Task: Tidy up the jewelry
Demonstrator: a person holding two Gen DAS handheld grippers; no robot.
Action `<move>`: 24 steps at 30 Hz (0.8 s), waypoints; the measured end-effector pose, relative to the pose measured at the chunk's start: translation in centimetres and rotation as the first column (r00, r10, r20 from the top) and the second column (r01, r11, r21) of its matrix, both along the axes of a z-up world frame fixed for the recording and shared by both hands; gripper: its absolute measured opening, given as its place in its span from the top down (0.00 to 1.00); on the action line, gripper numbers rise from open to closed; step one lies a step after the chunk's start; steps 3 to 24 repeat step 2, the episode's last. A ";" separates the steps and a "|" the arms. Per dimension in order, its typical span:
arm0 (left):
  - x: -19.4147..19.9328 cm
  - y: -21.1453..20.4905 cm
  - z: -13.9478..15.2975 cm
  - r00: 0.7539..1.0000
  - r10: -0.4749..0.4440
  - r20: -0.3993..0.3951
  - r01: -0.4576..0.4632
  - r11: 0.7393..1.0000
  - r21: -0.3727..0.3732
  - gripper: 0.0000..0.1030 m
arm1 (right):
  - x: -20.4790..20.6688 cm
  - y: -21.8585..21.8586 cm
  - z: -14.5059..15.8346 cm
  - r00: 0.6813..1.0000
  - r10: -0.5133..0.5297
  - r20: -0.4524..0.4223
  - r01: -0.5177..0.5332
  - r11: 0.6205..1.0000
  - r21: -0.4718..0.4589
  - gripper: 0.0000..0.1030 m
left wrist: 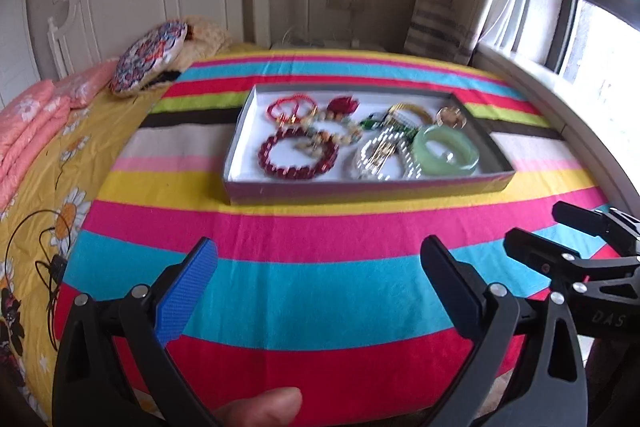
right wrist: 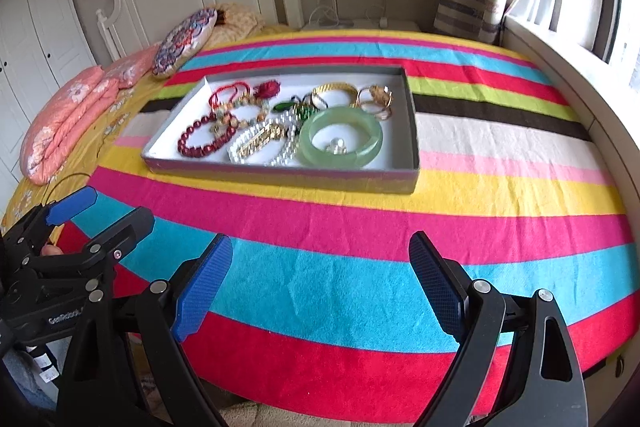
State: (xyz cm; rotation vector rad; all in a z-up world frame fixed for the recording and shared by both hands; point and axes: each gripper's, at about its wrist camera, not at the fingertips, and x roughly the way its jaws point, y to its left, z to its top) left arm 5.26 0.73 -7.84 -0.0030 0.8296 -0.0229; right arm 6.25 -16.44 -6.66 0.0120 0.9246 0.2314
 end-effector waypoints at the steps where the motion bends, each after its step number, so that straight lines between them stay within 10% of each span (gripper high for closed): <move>1: 0.6 0.1 -0.8 0.999 0.003 -0.042 -0.003 1.000 0.007 0.02 | 0.5 0.3 -0.8 0.999 0.011 -0.035 -0.012 1.000 -0.010 0.17; 24: 1.2 0.2 -1.5 0.997 0.001 -0.076 0.000 1.000 0.011 0.02 | 0.9 0.6 -1.5 0.998 0.017 -0.060 -0.018 1.000 -0.020 0.17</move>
